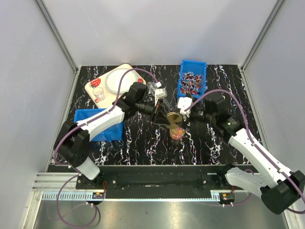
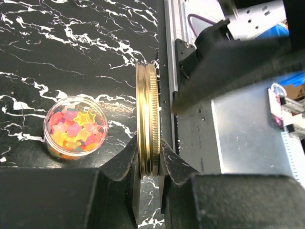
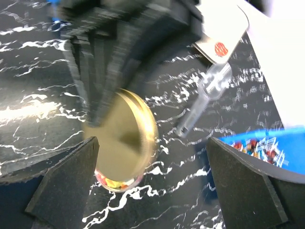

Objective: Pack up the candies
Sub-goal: Pick up the bottle lid at the center of the board.

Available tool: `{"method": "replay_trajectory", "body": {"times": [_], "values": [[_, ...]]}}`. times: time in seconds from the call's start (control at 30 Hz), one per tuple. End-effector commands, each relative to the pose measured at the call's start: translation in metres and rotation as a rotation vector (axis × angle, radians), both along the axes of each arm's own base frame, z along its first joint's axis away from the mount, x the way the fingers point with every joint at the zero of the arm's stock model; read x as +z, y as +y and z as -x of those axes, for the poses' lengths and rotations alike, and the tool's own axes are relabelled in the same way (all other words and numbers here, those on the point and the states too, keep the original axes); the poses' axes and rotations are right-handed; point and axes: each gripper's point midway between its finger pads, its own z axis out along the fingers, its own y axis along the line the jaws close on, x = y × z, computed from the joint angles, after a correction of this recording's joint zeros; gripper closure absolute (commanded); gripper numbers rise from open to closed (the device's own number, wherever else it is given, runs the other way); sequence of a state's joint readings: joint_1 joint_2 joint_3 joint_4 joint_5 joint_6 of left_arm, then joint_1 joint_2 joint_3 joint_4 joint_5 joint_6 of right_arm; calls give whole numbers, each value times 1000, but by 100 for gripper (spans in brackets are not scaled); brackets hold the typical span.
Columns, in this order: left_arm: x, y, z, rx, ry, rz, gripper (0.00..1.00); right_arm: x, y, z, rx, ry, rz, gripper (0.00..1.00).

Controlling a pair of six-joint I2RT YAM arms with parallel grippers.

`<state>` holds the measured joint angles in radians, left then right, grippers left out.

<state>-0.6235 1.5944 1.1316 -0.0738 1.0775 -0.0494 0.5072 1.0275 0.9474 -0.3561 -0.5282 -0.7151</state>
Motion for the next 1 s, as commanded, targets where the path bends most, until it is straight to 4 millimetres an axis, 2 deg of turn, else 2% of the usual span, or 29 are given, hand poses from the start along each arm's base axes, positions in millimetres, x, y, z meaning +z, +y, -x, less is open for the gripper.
{"method": "replay_trajectory", "body": {"times": [0.0, 0.2, 0.6, 0.73, 0.8, 0.97], "values": [[24, -6, -9, -2, 5, 57, 94, 1, 4, 6, 11, -111, 74, 0], [25, -3, -18, 17, 55, 79, 94, -4, 10, 11, 46, -120, 97, 0], [25, -2, -24, 16, 120, 92, 96, -22, 19, -1, 17, -201, 148, 0], [21, -4, -25, 10, 152, 85, 96, -22, 20, -12, -5, -270, 171, 0], [19, -5, -27, 12, 166, 81, 97, -28, 20, -13, -1, -271, 190, 0], [18, -6, -26, 7, 172, 81, 98, -30, 22, -17, -11, -304, 191, 0]]}}
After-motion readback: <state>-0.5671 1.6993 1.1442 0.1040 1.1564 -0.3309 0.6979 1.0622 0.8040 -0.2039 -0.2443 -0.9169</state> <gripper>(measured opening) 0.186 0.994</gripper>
